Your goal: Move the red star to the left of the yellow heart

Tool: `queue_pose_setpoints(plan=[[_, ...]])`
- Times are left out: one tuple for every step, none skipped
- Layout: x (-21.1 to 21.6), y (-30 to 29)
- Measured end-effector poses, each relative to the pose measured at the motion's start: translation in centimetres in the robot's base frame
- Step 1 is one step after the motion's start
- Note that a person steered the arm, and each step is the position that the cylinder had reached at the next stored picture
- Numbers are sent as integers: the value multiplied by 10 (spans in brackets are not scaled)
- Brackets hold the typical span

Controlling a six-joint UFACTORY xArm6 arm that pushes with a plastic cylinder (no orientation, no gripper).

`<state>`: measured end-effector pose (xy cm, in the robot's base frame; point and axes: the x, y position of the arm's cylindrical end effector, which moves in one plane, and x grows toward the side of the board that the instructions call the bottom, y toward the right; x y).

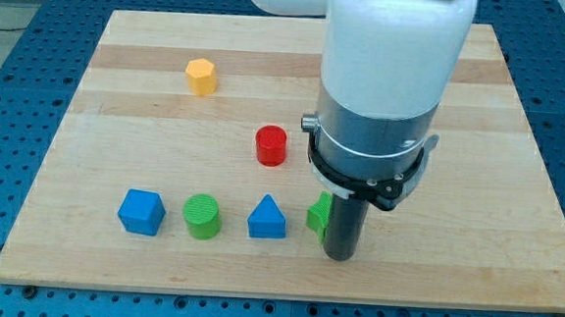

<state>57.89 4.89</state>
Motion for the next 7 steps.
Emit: queue_pose_setpoints(plan=[[0,38],[-17,72],[-60,97],[-97,130],[-102,113],[-112,97],[-127,85]])
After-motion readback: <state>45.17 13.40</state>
